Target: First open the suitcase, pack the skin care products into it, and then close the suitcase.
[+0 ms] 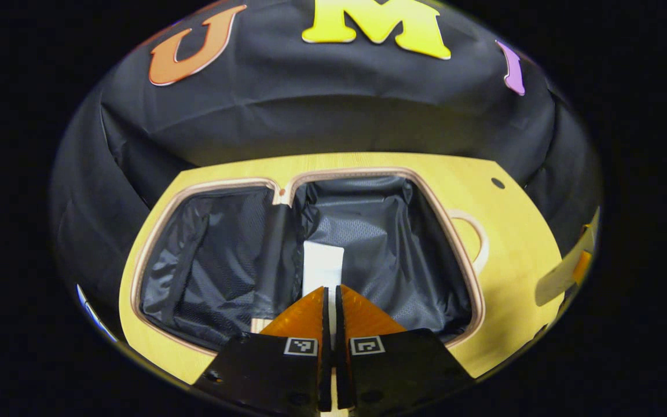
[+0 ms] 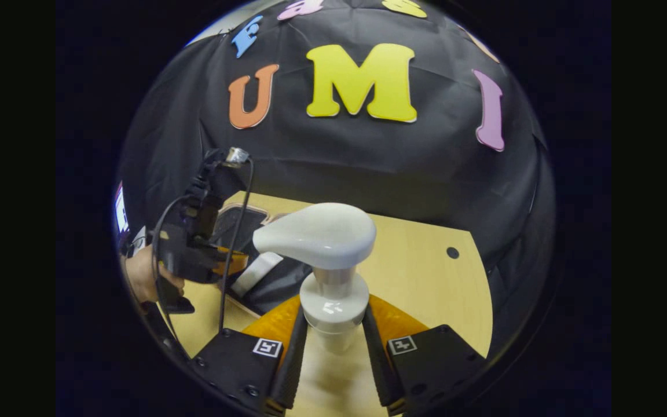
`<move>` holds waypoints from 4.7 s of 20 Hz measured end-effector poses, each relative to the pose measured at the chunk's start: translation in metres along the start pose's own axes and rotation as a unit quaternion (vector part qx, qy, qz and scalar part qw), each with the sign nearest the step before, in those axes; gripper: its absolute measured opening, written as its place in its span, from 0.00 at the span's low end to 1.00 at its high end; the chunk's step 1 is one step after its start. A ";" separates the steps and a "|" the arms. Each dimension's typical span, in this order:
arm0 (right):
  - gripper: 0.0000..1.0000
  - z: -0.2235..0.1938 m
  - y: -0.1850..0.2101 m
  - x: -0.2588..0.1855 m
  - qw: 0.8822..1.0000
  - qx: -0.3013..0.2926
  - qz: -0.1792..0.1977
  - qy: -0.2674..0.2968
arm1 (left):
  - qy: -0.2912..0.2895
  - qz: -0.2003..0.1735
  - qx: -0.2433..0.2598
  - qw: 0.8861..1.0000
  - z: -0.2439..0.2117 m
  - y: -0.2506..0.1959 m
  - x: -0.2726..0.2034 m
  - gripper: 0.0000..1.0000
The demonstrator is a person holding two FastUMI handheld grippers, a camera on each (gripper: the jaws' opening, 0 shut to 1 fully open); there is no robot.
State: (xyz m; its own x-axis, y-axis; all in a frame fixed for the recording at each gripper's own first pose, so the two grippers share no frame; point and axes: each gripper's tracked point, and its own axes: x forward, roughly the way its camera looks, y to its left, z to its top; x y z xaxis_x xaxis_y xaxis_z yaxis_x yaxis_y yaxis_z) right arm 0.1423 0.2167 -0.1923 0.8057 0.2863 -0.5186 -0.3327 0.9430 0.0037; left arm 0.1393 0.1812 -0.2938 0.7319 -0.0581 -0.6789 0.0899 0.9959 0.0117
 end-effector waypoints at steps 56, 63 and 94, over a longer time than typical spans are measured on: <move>0.80 -0.038 0.085 0.112 0.984 0.082 -0.028 0.156 | -0.225 0.030 -0.197 0.954 0.002 0.210 -0.161 0.89; 0.80 0.032 0.080 -0.011 1.000 -0.020 0.000 0.018 | -0.189 -0.008 -0.361 0.913 -0.022 0.280 -0.105 0.89; 0.80 0.015 0.014 -0.177 0.998 0.031 -0.054 -0.029 | -0.152 -0.097 -0.633 0.753 -0.033 0.319 0.030 0.10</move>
State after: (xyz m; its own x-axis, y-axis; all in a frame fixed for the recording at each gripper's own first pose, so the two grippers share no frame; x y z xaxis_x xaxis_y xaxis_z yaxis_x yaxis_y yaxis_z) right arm 0.0024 0.1818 -0.0880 0.8630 0.1899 -0.4681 -0.2132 0.9770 0.0034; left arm 0.1679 0.4993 -0.3349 0.9261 -0.0326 -0.3758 -0.3596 0.2246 -0.9056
